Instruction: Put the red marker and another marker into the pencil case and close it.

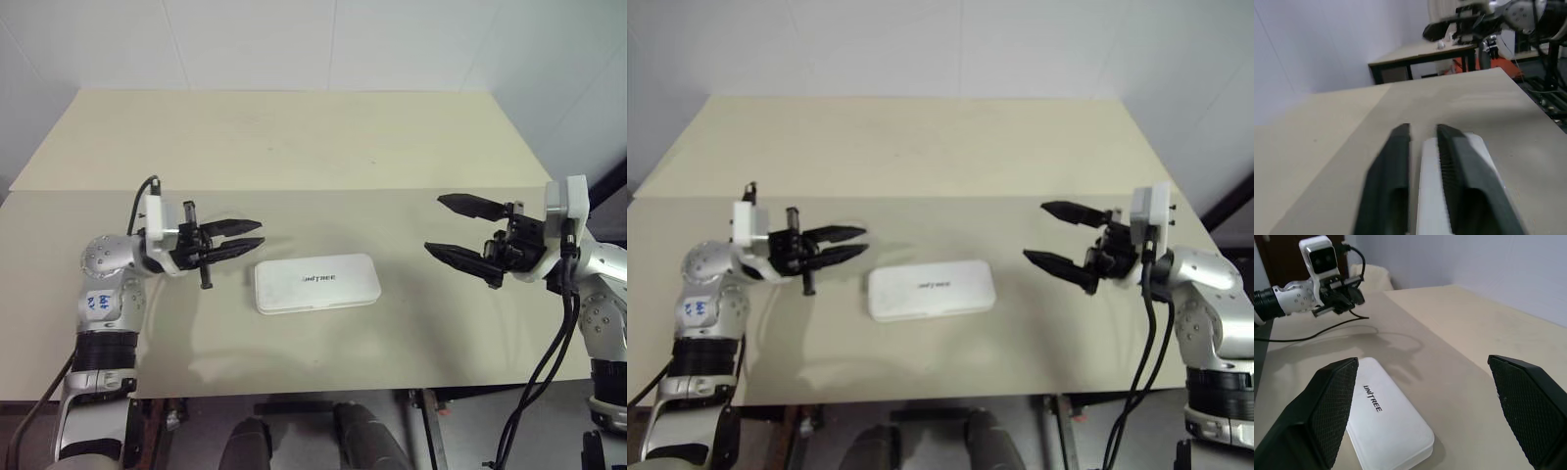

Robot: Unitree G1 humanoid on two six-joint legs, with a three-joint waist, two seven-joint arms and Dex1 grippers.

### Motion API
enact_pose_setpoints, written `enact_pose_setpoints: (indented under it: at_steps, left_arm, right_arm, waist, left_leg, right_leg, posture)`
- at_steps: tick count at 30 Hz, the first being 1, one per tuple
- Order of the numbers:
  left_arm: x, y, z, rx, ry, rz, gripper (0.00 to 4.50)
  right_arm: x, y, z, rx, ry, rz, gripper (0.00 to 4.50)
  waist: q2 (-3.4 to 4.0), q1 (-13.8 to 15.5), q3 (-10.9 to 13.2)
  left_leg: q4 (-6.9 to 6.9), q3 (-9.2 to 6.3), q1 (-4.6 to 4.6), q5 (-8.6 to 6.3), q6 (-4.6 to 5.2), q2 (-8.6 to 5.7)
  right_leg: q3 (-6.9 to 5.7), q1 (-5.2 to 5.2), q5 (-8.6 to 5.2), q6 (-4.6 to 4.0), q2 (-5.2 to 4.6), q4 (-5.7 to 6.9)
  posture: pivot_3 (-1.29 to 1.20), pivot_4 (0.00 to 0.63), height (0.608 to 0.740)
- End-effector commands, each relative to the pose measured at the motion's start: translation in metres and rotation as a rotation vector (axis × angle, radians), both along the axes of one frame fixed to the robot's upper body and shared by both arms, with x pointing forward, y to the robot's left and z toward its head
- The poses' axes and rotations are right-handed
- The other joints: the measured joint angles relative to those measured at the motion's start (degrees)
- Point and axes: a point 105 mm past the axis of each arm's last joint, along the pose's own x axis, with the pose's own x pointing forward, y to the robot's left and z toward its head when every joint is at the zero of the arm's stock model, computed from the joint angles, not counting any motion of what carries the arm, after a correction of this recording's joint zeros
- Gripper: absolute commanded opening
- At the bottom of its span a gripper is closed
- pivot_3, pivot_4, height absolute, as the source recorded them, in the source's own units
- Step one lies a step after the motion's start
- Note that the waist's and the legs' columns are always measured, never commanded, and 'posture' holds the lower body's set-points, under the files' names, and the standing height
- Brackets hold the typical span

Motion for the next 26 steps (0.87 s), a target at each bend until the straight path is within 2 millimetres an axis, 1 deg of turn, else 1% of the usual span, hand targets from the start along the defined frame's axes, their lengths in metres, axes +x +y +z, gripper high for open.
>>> enact_pose_setpoints:
  at_steps: [1, 3, 6, 7, 8, 13, 16, 19, 20, 23, 26]
  left_arm:
    - [-0.022, 0.016, 0.003, 0.021, -0.01, -0.072, 2.31]
    - [-0.026, 0.02, 0.002, 0.029, 0.011, -0.09, 2.9]
    - [-0.031, 0.03, 0.008, 0.006, 0.014, -0.108, 3.97]
    - [-0.032, 0.033, 0.01, -0.002, 0.012, -0.111, 4.27]
    - [-0.032, 0.036, 0.012, -0.004, 0.013, -0.111, 4.47]
    - [-0.033, 0.048, 0.014, 0.019, 0.027, -0.1, 4.47]
    - [-0.033, 0.055, 0.014, 0.04, 0.038, -0.088, 4.47]
    - [-0.03, 0.062, 0.02, 0.018, -0.041, -0.06, 4.47]
    - [-0.031, 0.065, 0.022, 0.0, -0.033, -0.057, 4.47]
    - [-0.04, 0.07, 0.021, 0.014, 0.026, -0.08, 4.47]
    - [-0.045, 0.073, 0.024, 0.013, 0.035, -0.085, 4.47]
  right_arm:
    - [-0.001, -0.001, 0.008, -0.04, -0.049, 0.028, 4.5]
    - [0.0, -0.003, 0.008, -0.054, -0.05, 0.038, 4.5]
    - [0.003, -0.006, 0.009, -0.067, -0.05, 0.036, 4.5]
    - [0.004, -0.006, 0.009, -0.069, -0.051, 0.036, 4.5]
    - [0.005, -0.006, 0.01, -0.071, -0.053, 0.037, 4.5]
    - [0.009, -0.008, 0.014, -0.085, -0.073, 0.023, 4.5]
    - [0.011, -0.006, 0.016, -0.082, -0.086, 0.017, 4.5]
    - [0.011, -0.005, 0.016, -0.075, -0.093, 0.013, 4.5]
    - [0.01, -0.005, 0.016, -0.068, -0.094, 0.011, 4.5]
    - [0.006, -0.002, 0.015, -0.054, -0.096, 0.016, 4.5]
    - [0.003, 0.002, 0.014, -0.028, -0.1, 0.025, 4.5]
  waist:
    - [0.02, -0.1, 0.0]
    - [0.03, -0.2, 0.0]
    - [0.05, -0.1, 0.0]
    - [0.05, -0.1, 0.0]
    - [0.06, -0.1, 0.0]
    - [0.07, -0.2, 0.1]
    - [0.08, -0.2, 0.1]
    - [0.08, -0.2, 0.1]
    - [0.08, -0.2, 0.1]
    - [0.08, -0.3, 0.1]
    - [0.09, -0.4, 0.1]
  left_leg:
    - [-0.01, 0.0, 0.0, 0.0, 0.0, 0.0]
    - [-0.02, 0.03, 0.0, -0.01, -0.01, 0.01]
    - [-0.03, 0.01, 0.0, -0.01, -0.01, 0.01]
    - [-0.03, 0.01, 0.0, -0.01, -0.01, 0.0]
    - [-0.02, 0.01, 0.0, -0.01, -0.01, 0.0]
    - [-0.05, 0.01, -0.01, -0.03, -0.04, 0.01]
    - [-0.08, 0.04, -0.03, -0.04, -0.06, 0.01]
    - [-0.13, 0.04, -0.04, -0.03, -0.06, 0.02]
    - [-0.15, 0.06, -0.07, -0.03, -0.06, 0.02]
    - [-0.2, 0.09, -0.18, -0.03, -0.06, 0.04]
    - [-0.39, 0.12, -0.17, -0.03, -0.06, 0.06]
  right_leg:
    - [0.0, 0.0, -0.01, -0.01, 0.0, -0.01]
    - [0.0, -0.01, -0.02, -0.04, 0.0, -0.03]
    - [-0.02, -0.02, -0.04, -0.07, 0.0, -0.03]
    - [-0.02, -0.02, -0.04, -0.07, 0.0, -0.03]
    - [-0.02, -0.02, -0.04, -0.07, -0.01, -0.03]
    - [-0.03, -0.04, -0.06, -0.1, -0.01, -0.07]
    - [-0.03, -0.11, -0.06, -0.11, -0.01, -0.06]
    - [-0.03, -0.17, -0.09, -0.17, 0.0, -0.04]
    - [-0.03, -0.23, -0.1, -0.17, 0.0, -0.02]
    - [-0.03, -0.41, -0.12, -0.21, 0.0, 0.04]
    - [-0.03, -0.5, -0.17, -0.29, 0.0, 0.04]
  posture:
    - [0.0, 0.15, 0.74]
    - [0.0, 0.15, 0.74]
    - [0.0, 0.15, 0.74]
    - [0.0, 0.15, 0.74]
    - [0.0, 0.15, 0.74]
    - [0.0, 0.15, 0.74]
    - [0.0, 0.15, 0.74]
    - [0.0, 0.15, 0.74]
    - [0.0, 0.15, 0.74]
    - [0.0, 0.15, 0.74]
    - [0.0, 0.15, 0.74]
